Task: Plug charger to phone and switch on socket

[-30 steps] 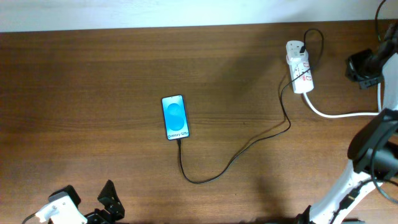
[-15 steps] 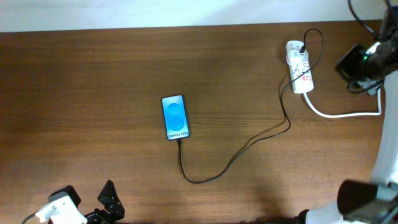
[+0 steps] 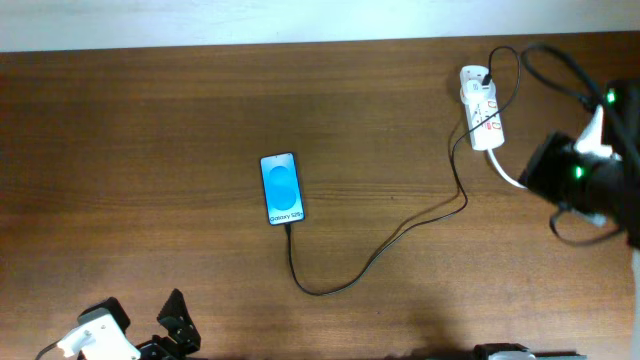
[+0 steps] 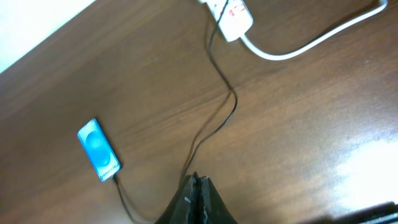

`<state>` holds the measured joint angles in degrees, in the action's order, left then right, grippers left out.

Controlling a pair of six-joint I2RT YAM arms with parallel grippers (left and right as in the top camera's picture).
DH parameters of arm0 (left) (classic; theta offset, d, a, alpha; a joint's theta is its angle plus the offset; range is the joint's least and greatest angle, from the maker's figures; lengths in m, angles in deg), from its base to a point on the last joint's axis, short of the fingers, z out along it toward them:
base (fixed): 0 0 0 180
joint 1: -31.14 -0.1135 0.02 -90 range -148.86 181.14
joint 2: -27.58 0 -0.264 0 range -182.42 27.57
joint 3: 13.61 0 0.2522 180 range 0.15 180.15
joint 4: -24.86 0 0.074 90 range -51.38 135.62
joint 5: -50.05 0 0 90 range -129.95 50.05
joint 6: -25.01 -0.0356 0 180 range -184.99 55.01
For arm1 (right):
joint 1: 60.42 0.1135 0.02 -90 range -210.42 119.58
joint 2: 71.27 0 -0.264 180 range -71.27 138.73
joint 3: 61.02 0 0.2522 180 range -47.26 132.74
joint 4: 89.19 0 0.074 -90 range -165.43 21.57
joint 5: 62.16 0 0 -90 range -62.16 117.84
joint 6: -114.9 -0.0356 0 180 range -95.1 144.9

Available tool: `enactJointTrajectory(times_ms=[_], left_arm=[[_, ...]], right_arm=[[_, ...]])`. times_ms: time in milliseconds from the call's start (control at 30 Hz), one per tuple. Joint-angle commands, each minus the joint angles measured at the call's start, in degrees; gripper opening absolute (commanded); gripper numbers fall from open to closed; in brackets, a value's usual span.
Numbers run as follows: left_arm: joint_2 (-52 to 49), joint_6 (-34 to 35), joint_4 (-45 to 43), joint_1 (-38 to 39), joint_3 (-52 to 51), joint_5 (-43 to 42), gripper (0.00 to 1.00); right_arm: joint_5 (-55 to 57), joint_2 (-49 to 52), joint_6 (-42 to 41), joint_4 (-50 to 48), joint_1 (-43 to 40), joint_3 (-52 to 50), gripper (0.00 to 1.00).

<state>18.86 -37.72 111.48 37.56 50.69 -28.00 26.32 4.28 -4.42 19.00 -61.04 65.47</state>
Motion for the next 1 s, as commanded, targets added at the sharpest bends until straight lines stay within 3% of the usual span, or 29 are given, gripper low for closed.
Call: enactJointTrajectory(times_ms=[0, 500, 767, 967], left_arm=[[0.52, 0.52, -0.09, 0.09, -0.17, -0.37, 0.99], [0.52, 0.52, -0.09, 0.09, -0.17, -0.39, 0.99], [0.52, 0.52, -0.09, 0.09, -0.17, -0.37, 0.99], [0.52, 0.52, -0.09, 0.09, -0.17, -0.37, 0.99]], right_arm=[[-1.05, -2.93, 0.09, 1.90, 3.08, 0.85, 0.04], [-3.26, -16.96, 0.42, 2.89, 8.66, -0.44, 0.04], [-3.19, -27.34, 0.44, 2.89, 8.66, -12.17, 0.04], [-3.21, -33.83, 5.14, 2.89, 8.66, -21.24, 0.04]])
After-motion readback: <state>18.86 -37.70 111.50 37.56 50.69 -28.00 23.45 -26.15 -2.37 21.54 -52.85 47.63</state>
